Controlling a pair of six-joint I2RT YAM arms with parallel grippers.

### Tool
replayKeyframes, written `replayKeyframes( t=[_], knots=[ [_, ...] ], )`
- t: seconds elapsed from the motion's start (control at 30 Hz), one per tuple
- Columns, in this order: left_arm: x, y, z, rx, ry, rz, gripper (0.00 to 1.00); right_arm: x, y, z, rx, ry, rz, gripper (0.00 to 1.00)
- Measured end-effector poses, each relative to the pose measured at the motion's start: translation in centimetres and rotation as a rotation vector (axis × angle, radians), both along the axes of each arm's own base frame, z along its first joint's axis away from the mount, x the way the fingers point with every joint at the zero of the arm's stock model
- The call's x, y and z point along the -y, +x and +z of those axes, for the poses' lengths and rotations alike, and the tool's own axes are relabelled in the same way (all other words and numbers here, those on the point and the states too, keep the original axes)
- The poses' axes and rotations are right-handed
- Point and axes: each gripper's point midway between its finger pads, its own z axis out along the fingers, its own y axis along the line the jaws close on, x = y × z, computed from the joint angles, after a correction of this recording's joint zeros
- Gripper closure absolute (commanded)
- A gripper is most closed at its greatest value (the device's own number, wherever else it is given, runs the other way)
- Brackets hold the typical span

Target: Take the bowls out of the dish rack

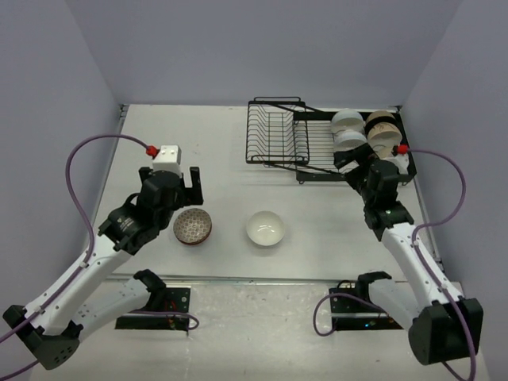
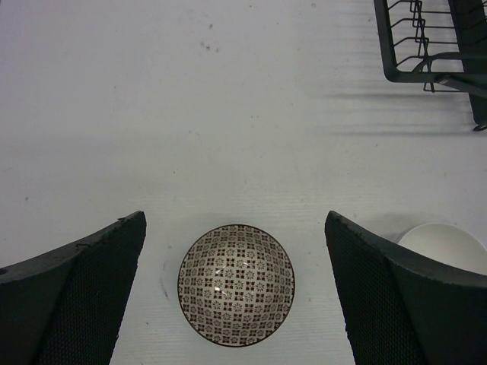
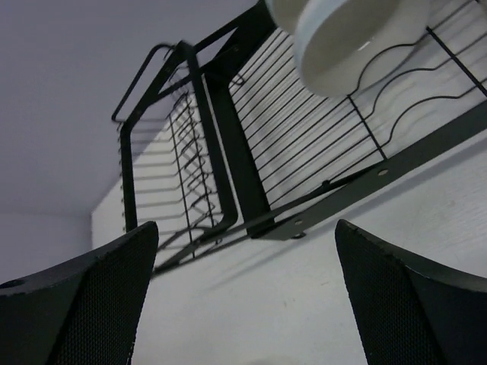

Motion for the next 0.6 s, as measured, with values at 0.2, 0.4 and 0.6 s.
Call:
replayKeyframes(
  t=[0.2, 0.4, 0.6],
  knots=[
    [0.3, -0.4, -1.2, -0.019, 0.002, -0.033, 0.00, 3.9, 3.6, -4.1, -0.011, 0.320, -0.239, 0.05],
    [0.9, -0.4, -1.1, -0.012, -0.016, -0.065, 0.00, 5.0, 7.1, -3.2, 0.103, 0.475, -0.298, 0.14],
    [1.2, -0.5, -1.3, -0.011, -0.015, -0.090, 0.00, 6.3, 10.3, -6.7, 0.049, 0.540, -0.369, 0.24]
  ],
)
